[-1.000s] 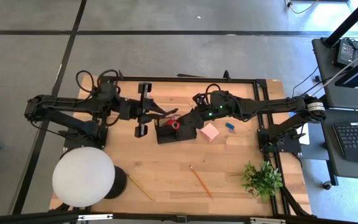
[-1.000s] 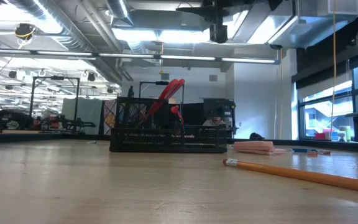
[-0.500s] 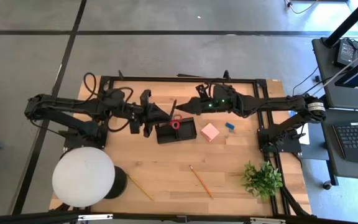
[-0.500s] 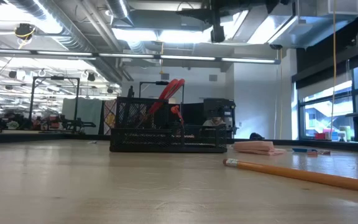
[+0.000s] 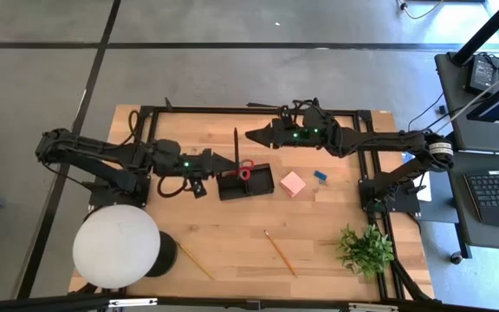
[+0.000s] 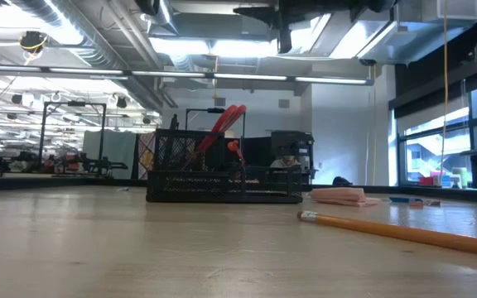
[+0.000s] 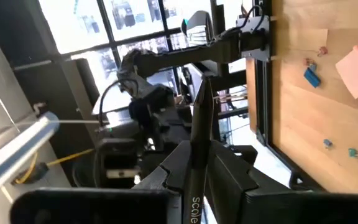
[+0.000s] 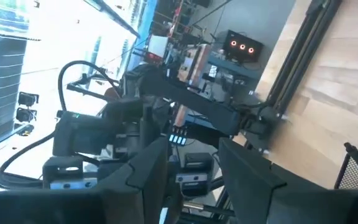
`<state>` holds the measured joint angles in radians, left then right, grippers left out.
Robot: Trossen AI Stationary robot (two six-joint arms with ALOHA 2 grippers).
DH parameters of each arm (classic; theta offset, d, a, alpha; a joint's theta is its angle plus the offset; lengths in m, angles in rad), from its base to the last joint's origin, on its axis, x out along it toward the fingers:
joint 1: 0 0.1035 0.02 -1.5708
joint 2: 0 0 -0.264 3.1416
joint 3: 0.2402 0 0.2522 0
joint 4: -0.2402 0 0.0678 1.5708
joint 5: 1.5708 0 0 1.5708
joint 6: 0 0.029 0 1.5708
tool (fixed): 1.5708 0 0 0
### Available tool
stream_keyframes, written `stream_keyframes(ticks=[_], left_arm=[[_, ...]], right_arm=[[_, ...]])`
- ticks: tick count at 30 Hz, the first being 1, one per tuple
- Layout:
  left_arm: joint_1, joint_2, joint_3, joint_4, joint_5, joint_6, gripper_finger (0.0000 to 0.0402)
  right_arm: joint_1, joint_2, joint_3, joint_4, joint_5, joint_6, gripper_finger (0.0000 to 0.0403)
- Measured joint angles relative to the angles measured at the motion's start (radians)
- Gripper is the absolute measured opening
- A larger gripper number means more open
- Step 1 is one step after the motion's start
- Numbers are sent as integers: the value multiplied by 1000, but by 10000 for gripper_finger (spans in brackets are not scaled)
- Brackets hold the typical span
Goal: Pick and place office supplies into organizer
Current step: Put the black pen into the desk organizer
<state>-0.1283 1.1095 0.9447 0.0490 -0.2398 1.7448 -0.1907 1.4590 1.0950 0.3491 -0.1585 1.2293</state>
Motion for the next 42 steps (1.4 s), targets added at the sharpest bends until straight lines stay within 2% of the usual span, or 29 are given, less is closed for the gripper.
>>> stream_keyframes(ticks=[11,23,27,32,36,42], left_arm=[[-4,0,0,-1,-2,-57,40],[-4,0,0,-1,-2,-59,40],[-3,0,0,-1,-2,-65,40],[-3,0,0,0,-4,-65,40],[-3,0,0,-1,-29,-66,40],[-7,0,0,-5,-38,-66,40]], right_arm=[[20,21,0,92,24,-79,150],[31,56,1,134,34,-56,150],[31,84,47,141,32,-60,150],[31,149,131,125,-22,-78,150],[31,186,181,62,-53,-85,150],[31,199,196,57,-63,-94,128]])
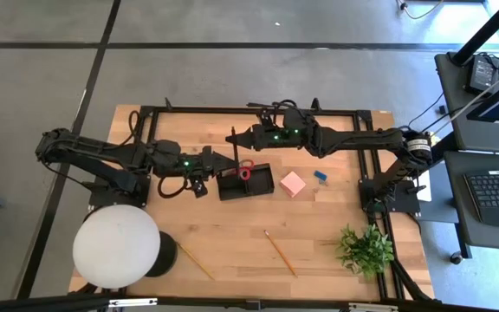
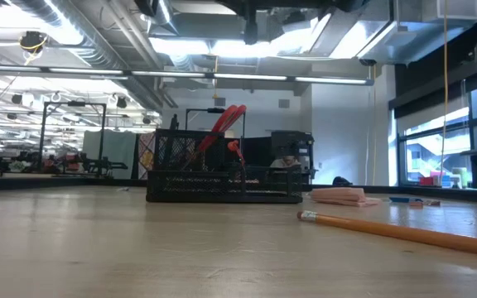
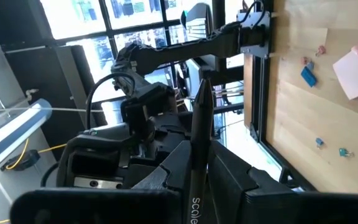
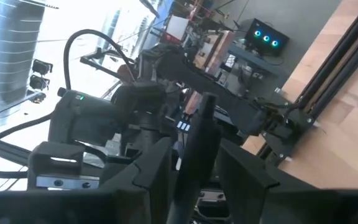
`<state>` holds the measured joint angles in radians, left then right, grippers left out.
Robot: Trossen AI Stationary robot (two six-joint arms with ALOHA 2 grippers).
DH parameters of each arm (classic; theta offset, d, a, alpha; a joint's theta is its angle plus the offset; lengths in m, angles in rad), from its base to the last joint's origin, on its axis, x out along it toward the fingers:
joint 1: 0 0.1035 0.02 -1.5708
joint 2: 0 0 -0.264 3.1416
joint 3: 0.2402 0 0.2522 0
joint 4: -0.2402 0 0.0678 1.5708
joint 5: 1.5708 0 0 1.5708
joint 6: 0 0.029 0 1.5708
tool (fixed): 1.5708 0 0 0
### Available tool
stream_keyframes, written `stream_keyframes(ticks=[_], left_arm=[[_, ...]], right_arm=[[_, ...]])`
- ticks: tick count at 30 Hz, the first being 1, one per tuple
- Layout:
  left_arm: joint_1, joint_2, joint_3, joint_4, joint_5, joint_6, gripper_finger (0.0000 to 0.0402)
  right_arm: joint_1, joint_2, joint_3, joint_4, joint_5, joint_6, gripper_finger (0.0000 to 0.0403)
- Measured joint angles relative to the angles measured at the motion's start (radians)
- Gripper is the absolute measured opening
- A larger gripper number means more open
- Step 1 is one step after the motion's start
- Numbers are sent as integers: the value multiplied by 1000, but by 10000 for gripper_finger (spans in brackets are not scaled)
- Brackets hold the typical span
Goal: Pick and place office supplies into organizer
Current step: Put the black pen into the desk organizer
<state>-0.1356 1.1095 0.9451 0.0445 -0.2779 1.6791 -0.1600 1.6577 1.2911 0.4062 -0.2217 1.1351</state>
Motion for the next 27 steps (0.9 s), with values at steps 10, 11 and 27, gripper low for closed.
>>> stream_keyframes(ticks=[10,11,27], left_arm=[[-3,0,0,-12,-21,4,40],[-3,1,0,-14,-22,5,40],[-3,1,0,-16,-27,-27,101]], right_arm=[[-1,0,0,12,-9,-17,74],[-1,0,0,17,-13,-17,73],[-1,0,0,17,-41,-31,67]])
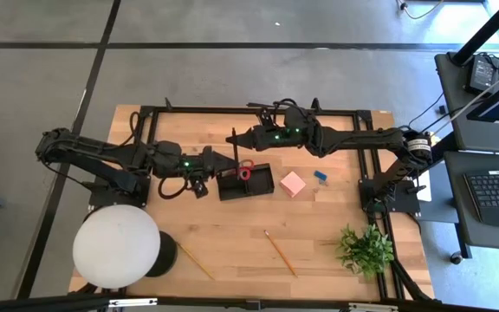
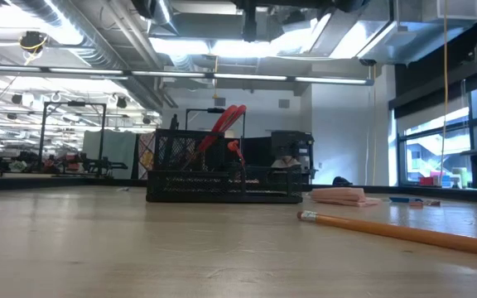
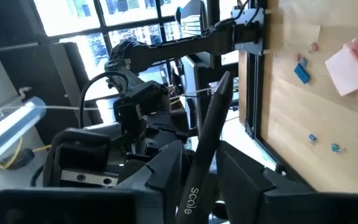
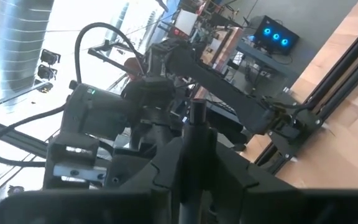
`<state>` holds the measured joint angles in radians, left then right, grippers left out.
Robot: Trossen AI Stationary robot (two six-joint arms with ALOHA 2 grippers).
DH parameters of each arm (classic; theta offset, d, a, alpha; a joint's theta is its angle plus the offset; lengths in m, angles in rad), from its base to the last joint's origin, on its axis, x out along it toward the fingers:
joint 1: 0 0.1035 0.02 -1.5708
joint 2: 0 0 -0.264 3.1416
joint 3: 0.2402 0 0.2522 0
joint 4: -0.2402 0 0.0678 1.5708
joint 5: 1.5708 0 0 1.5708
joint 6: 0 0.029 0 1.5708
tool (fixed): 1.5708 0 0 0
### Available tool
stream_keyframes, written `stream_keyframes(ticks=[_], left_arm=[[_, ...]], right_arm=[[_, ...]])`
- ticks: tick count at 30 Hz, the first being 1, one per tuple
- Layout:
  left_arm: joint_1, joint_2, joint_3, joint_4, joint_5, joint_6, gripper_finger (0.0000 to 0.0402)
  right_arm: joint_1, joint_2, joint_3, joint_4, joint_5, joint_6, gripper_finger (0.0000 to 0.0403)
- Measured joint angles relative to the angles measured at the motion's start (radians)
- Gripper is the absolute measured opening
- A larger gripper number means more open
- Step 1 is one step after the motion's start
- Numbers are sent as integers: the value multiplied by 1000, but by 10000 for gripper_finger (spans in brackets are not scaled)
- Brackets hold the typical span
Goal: Pick and place office supplies into organizer
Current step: Put the black pen into the desk organizer
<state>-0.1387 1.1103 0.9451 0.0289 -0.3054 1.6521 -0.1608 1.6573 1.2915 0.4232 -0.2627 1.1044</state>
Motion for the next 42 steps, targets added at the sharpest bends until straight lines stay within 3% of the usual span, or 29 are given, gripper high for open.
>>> stream_keyframes(ticks=[14,19,26,36,42], left_arm=[[-37,-67,0,5,-55,-603,121],[-34,-131,0,10,-54,-972,121],[34,-186,0,-11,-95,-1554,121],[81,-191,-96,-24,-43,-1696,121],[99,-217,-174,26,-41,-1754,121]], right_arm=[[-31,2,-1,-6,10,-141,61],[-41,2,-1,-8,53,-332,59],[-15,11,0,-45,216,-698,63],[29,171,-1,2,328,-928,64],[34,272,-1,76,333,-952,64]])
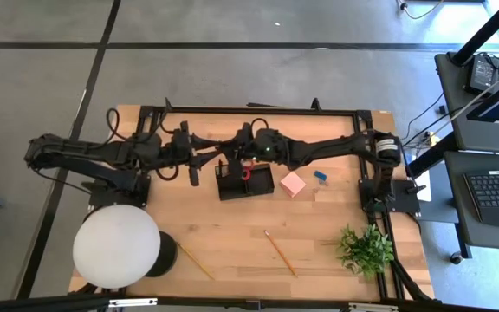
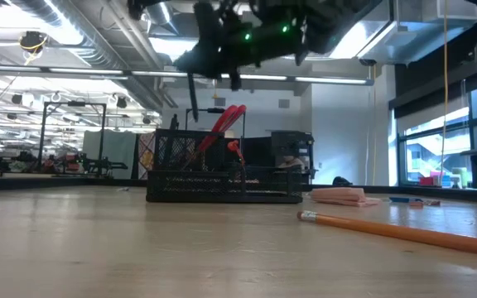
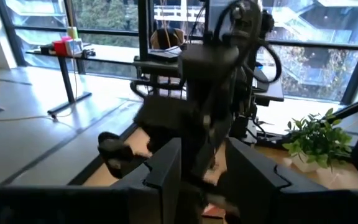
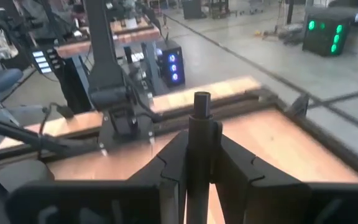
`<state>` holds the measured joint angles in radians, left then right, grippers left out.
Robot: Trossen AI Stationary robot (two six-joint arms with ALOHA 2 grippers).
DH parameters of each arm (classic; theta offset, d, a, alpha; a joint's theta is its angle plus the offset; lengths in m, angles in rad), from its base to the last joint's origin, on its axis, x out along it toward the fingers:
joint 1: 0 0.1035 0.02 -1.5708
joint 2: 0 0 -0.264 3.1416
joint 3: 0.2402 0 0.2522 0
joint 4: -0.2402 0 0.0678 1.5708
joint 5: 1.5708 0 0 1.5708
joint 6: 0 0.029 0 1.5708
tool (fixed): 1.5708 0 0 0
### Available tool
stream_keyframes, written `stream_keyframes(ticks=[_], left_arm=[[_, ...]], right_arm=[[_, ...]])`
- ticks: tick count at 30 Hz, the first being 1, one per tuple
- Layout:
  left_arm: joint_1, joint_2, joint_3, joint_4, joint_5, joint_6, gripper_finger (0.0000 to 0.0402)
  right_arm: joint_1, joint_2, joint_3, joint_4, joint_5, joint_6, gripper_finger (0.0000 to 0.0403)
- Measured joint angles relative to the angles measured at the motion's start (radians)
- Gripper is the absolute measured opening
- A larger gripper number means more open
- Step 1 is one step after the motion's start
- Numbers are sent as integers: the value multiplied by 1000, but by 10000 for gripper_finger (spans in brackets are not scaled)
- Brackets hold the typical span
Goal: Pick and place office supplies into organizer
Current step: Put the black pen into the desk organizer
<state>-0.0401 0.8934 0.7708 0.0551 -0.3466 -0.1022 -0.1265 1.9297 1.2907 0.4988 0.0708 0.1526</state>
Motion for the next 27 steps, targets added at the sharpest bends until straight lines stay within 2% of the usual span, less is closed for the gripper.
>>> stream_keyframes(ticks=[10,27], left_arm=[[5,-11,-34,1,-3,-44,120],[5,-11,-34,-7,-13,-15,120]], right_arm=[[26,86,0,4,-1,-32,64],[47,89,0,-53,-3,-52,64]])
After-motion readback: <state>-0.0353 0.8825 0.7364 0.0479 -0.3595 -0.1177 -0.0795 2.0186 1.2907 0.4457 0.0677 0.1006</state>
